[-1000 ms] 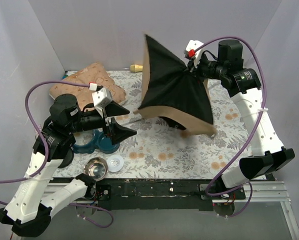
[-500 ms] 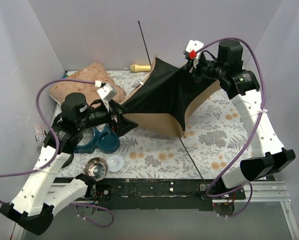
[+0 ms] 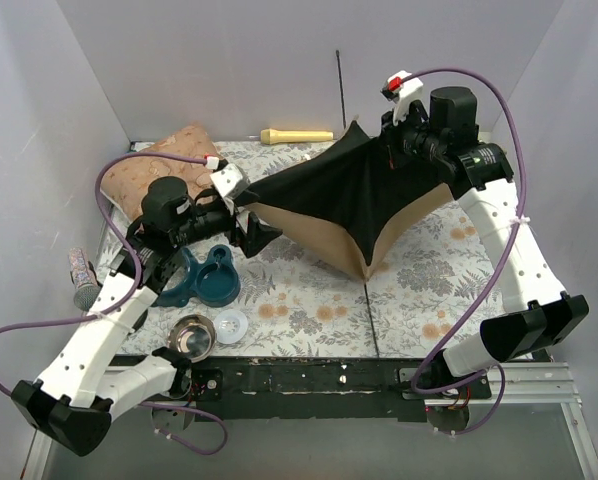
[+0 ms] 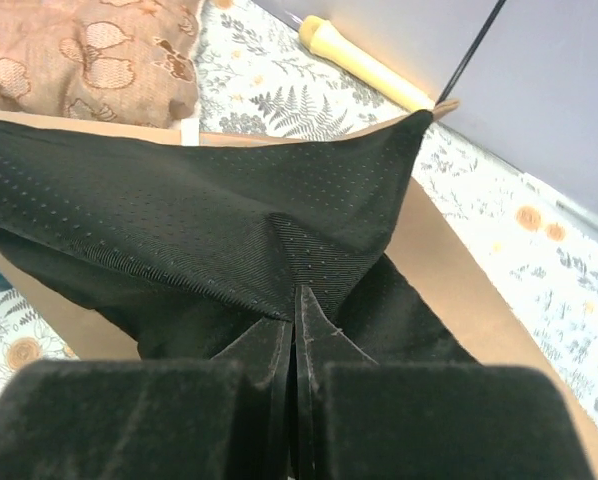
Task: Set up the pet tent
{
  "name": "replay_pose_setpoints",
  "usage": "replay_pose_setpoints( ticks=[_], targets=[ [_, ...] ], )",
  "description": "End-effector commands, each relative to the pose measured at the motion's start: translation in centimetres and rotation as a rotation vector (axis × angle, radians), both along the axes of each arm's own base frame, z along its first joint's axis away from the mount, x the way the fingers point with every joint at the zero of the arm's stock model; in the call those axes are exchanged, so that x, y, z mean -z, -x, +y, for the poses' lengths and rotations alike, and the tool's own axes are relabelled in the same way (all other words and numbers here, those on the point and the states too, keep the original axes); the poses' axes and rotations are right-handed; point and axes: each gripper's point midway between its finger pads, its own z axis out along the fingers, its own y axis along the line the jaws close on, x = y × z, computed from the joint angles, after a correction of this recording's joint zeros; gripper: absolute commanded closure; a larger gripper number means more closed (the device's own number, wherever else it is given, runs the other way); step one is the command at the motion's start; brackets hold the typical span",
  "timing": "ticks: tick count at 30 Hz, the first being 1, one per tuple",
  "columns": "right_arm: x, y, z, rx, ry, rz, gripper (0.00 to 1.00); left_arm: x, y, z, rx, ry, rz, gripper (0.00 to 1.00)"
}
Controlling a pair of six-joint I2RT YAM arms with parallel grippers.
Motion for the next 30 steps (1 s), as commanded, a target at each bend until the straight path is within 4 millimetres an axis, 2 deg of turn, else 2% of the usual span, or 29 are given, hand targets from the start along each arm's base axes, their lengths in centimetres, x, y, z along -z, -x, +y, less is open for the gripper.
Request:
replay_pose_setpoints(
  ticks=[1, 3, 7, 14, 22, 25, 30],
  targets=[
    [-5.4, -0.2, -1.5, 0.161, -0.146, -0.106, 0.99, -4.5, 1.2, 0.2, -0.016, 0.132, -0.04, 0.02],
    [-6.5, -1.0, -2.0, 0.218, -0.175, -0.122, 0.99, -3.8, 2.6, 0.0, 0.025, 0.153, -0.002, 0.03],
    [-8.6, -1.2, -1.4, 0.224, -0.266, -0.113, 0.99, -1.8, 4.0, -0.4, 0.067, 0.203, 0.062, 0.08],
    [-7.9, 0.0, -0.9, 0.206, -0.311, -0.065, 0.99, 0.8, 4.4, -1.4, 0.169, 0.178, 0.037, 0.15],
    [-7.9, 1.5, -0.2, 0.182, -0.415, -0.014, 0.99, 3.7, 1.0, -3.1, 0.145, 0.2, 0.084, 0.26],
    [-7.7, 1.8, -0.4, 0.182, -0.408, -0.024, 0.99, 4.5, -0.9, -2.5, 0.051, 0.202, 0.066, 0.31],
    [-7.8, 2.3, -0.4, 0.153, -0.39, -0.049, 0.99, 3.6, -2.0, -0.4, 0.007, 0.175, -0.044, 0.34]
  ],
)
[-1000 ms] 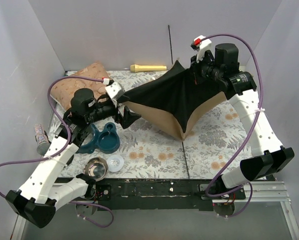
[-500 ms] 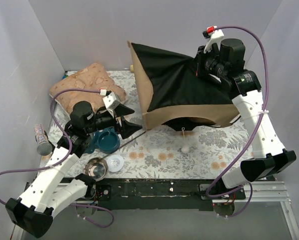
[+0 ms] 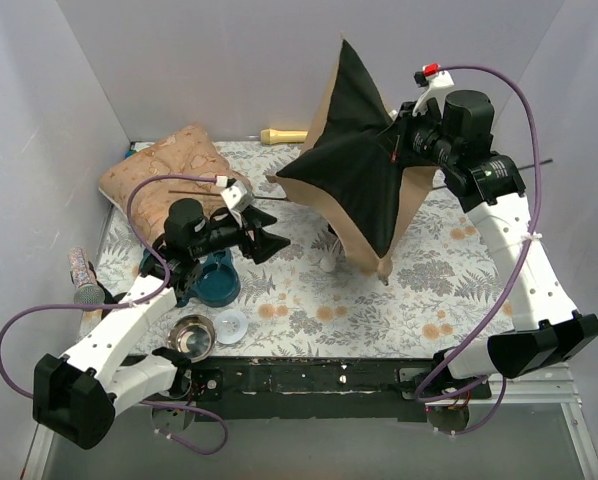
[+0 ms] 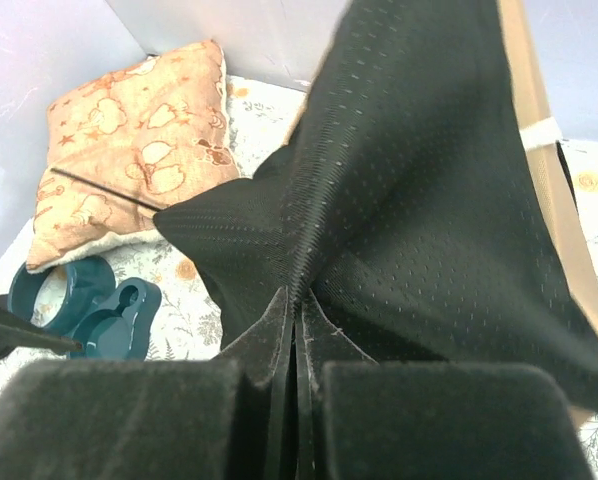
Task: Set up the pet tent
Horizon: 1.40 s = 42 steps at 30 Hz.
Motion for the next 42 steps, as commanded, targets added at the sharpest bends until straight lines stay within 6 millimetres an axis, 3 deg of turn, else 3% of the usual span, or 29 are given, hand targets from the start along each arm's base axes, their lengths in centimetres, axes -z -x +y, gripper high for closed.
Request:
replay_pose_setpoints(
  ticks=[1, 6, 10, 17, 22, 29, 31, 34, 35, 38, 39, 41, 42],
  targets=[
    [-5.2, 1.4, 0.4, -0.052, -0.063, -0.178, 0.99, -3.4, -1.3, 2.4, -0.057, 0.014, -0.188, 0.33],
    [-5.1, 2.4, 1.3, -0.147, -0.045, -0.213, 0.99, -4.0, -2.6, 4.5, 0.006, -0.056, -0.271, 0.31],
    [-5.0, 3.5, 2.0, -0.221, -0.037, -0.235, 0.99, -1.9, -3.2, 4.8, 0.132, -0.167, -0.252, 0.22],
    [-4.8, 4.7, 2.4, -0.263, -0.054, -0.222, 0.99, 1.3, -5.7, 4.9, 0.148, -0.248, -0.273, 0.13],
    [-4.4, 5.8, 2.5, -0.29, -0.067, -0.204, 0.99, 1.8, -8.0, 5.3, 0.084, -0.258, -0.282, 0.14],
    [-3.8, 6.7, 2.6, -0.321, -0.063, -0.188, 0.99, 2.3, -8.2, 5.5, 0.06, -0.257, -0.282, 0.2],
    [-3.7, 6.7, 2.9, -0.331, -0.078, -0.177, 0.99, 1.9, -7.6, 5.0, 0.099, -0.227, -0.273, 0.32],
    [-3.6, 6.9, 3.3, -0.353, -0.099, -0.164, 0.99, 1.6, -6.5, 4.3, 0.176, -0.182, -0.226, 0.64],
    [-3.6, 6.9, 3.3, -0.358, -0.098, -0.166, 0.99, 1.7, -6.3, 4.2, 0.193, -0.179, -0.202, 0.79],
    [-3.0, 6.8, 3.1, -0.366, -0.056, -0.176, 0.99, 1.3, -5.5, 4.2, 0.224, -0.187, -0.195, 1.0],
    [-2.7, 6.6, 2.9, -0.357, -0.035, -0.179, 0.98, 1.0, -5.1, 4.3, 0.226, -0.185, -0.2, 1.0],
    [-1.7, 6.3, 2.7, -0.367, 0.02, -0.193, 0.67, 0.1, -4.3, 4.3, 0.226, -0.179, -0.228, 1.0],
    [-1.6, 6.5, 2.6, -0.378, 0.03, -0.213, 0.6, -0.3, -4.0, 4.4, 0.222, -0.175, -0.23, 1.0]
  ],
)
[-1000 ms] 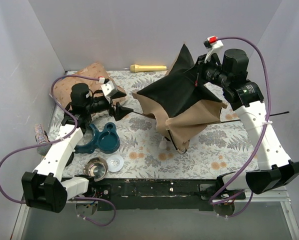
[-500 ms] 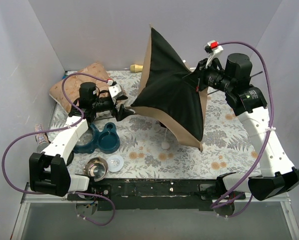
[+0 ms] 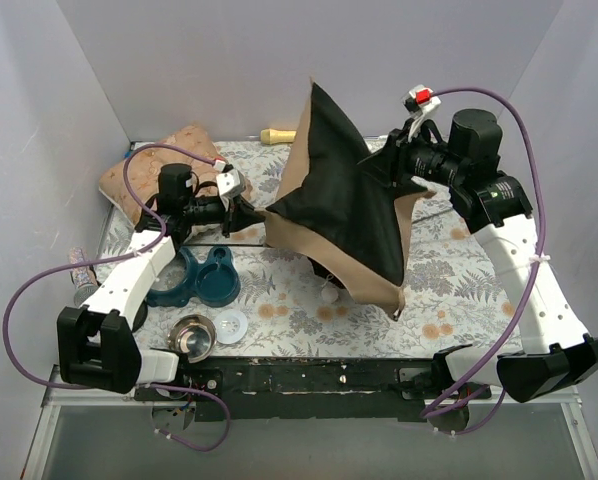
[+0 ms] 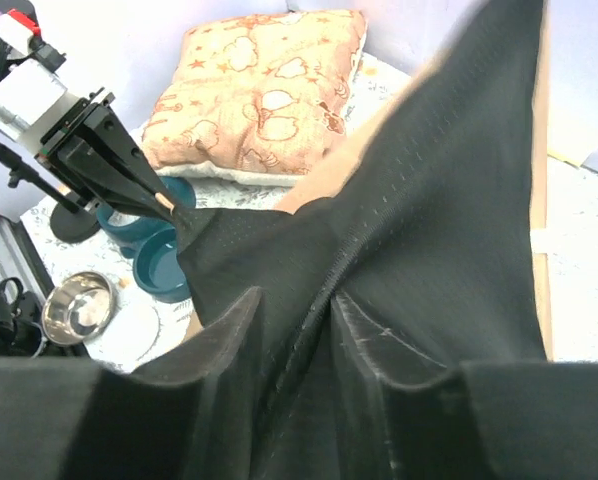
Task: Set up the pet tent
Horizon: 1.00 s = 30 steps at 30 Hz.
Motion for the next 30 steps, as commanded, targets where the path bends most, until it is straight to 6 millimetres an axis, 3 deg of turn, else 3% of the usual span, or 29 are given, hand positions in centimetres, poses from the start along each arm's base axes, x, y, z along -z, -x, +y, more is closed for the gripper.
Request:
replay_pose_setpoints(
  ticks=[1, 3, 5, 7, 8, 9, 10, 13, 15, 20, 30],
  targets=[
    [-1.8, 0.5, -0.5, -0.046, 0.052, -0.197, 0.51, -3.5, 2.2, 0.1, 0.036, 0.032, -0.062, 1.0],
    [-2.8, 1.8, -0.5, -0.139, 0.142, -0.296, 0.27, -4.2, 2.5, 0.3, 0.026, 0.028, -0.078, 1.0],
    [-4.8, 1.7, -0.8, -0.145, 0.241, -0.335, 0.17, -4.5, 2.6, 0.5, 0.014, 0.019, -0.092, 1.0],
    [-5.0, 1.4, -0.6, -0.193, 0.332, -0.279, 0.16, -5.0, 2.5, 0.6, 0.011, 0.011, -0.107, 1.0],
    [-6.1, 1.5, -0.2, -0.202, 0.361, -0.282, 0.15, -5.3, 2.5, 0.5, 0.014, 0.011, -0.111, 1.0],
    [-4.3, 0.8, 0.7, -0.232, 0.418, -0.213, 0.15, -5.6, 2.5, 0.5, 0.015, 0.01, -0.114, 1.0],
    [-3.9, 1.3, 1.4, -0.256, 0.453, -0.203, 0.16, -5.8, 2.4, 0.4, 0.016, 0.011, -0.116, 1.0],
    [-0.3, 4.5, 3.9, -0.354, 0.58, -0.22, 0.13, -6.1, 2.2, 0.2, 0.018, -0.015, -0.146, 1.0],
    [0.7, 6.3, 5.5, -0.4, 0.584, -0.267, 0.12, -6.4, 2.0, 0.1, 0.012, -0.025, -0.154, 1.0],
    [-1.9, 7.9, 8.3, -0.458, 0.498, -0.384, 0.11, -6.4, 2.0, 0.0, 0.011, -0.038, -0.149, 1.0],
    [-0.2, 7.5, 14.2, -0.625, 0.477, -0.511, 0.08, -7.2, 3.4, -1.0, 0.071, -0.036, -0.22, 1.0]
  ],
)
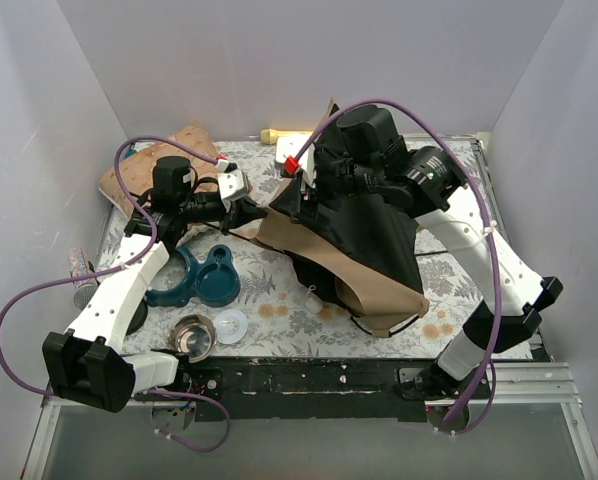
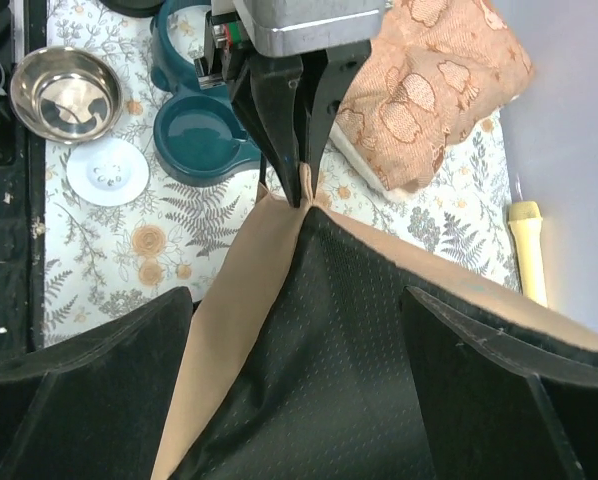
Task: Set up the pet tent
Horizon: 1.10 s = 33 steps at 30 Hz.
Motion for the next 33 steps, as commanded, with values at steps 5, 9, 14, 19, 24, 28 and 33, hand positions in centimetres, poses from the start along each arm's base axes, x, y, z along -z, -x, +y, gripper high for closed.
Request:
replay_pose_setpoints(
  ticks=[5, 9, 14, 19, 24, 28, 33],
  targets=[
    [2.1, -1.2, 4.6, -0.162, -0.057, -0.093, 0.12, -3.1, 1.2, -0.9, 0.06, 0.023, -0.121, 1.0],
    [4.2, -1.9, 5.2, -0.162, -0.022, -0.077, 0.17, -3.7, 1.4, -1.0, 0.069, 0.028, -0.136, 1.0],
    [6.6, -2.5, 5.3, -0.165, -0.01, -0.121, 0.25, -4.4, 1.9, -1.2, 0.089, 0.042, -0.145, 1.0],
    [7.8, -2.6, 5.6, -0.174, -0.006, -0.111, 0.43, -4.5, 2.1, -1.3, 0.1, 0.047, -0.137, 1.0],
    [6.6, -2.5, 6.1, -0.164, -0.05, -0.099, 0.56, -4.3, 2.6, -1.5, 0.123, 0.04, -0.13, 1.0],
    [6.1, -2.3, 6.3, -0.175, -0.067, -0.092, 0.58, -3.9, 3.0, -1.6, 0.145, 0.024, -0.139, 1.0],
    [6.0, -3.0, 6.3, -0.146, -0.07, -0.069, 0.99, -4.3, 2.7, -1.7, 0.126, 0.021, -0.126, 0.99]
  ],
)
